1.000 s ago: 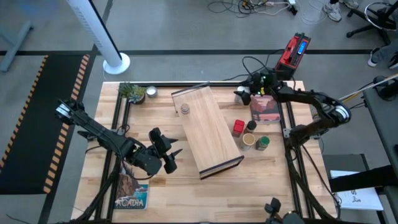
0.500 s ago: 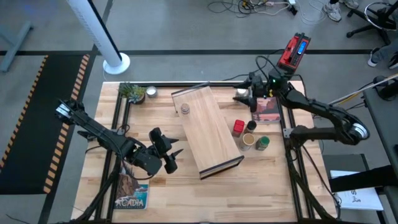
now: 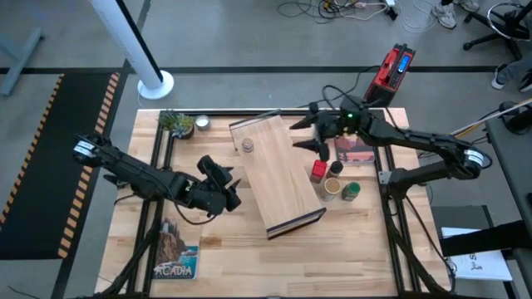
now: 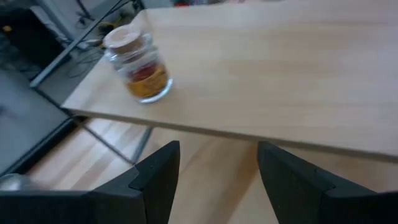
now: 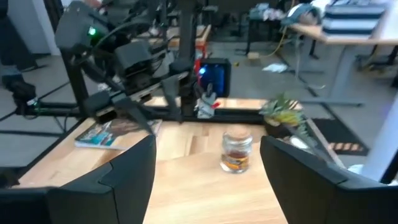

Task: Shelf spices
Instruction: Remove the transparent seasoning bottle from the shelf

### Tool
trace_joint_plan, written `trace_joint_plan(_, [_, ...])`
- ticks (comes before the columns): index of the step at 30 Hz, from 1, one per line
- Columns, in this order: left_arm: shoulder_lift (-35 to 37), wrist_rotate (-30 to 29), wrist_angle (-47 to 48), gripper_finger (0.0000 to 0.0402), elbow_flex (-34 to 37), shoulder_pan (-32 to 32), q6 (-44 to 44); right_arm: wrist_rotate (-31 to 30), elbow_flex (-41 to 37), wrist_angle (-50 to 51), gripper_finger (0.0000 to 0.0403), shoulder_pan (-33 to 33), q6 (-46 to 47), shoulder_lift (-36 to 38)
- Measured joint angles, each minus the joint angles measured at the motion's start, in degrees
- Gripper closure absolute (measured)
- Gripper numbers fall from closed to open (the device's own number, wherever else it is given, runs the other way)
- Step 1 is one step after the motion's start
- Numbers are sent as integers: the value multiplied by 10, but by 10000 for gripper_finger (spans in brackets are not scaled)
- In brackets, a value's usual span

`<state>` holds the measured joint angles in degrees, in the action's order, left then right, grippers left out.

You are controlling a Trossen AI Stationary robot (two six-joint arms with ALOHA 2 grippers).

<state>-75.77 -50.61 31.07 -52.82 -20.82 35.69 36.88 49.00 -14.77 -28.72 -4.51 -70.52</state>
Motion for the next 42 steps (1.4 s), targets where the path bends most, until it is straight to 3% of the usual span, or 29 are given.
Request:
trace_joint_plan(18, [16, 17, 9, 198, 0, 3, 6, 10, 229, 121, 120, 61, -76, -239])
trace_joint_plan(27, [16, 17, 9, 198, 0, -6, 22, 0, 271, 121, 127, 61, -83, -291])
trace_joint_plan(42, [16, 21, 9, 198, 0, -6, 39, -24, 295, 110, 70, 62, -86, -332])
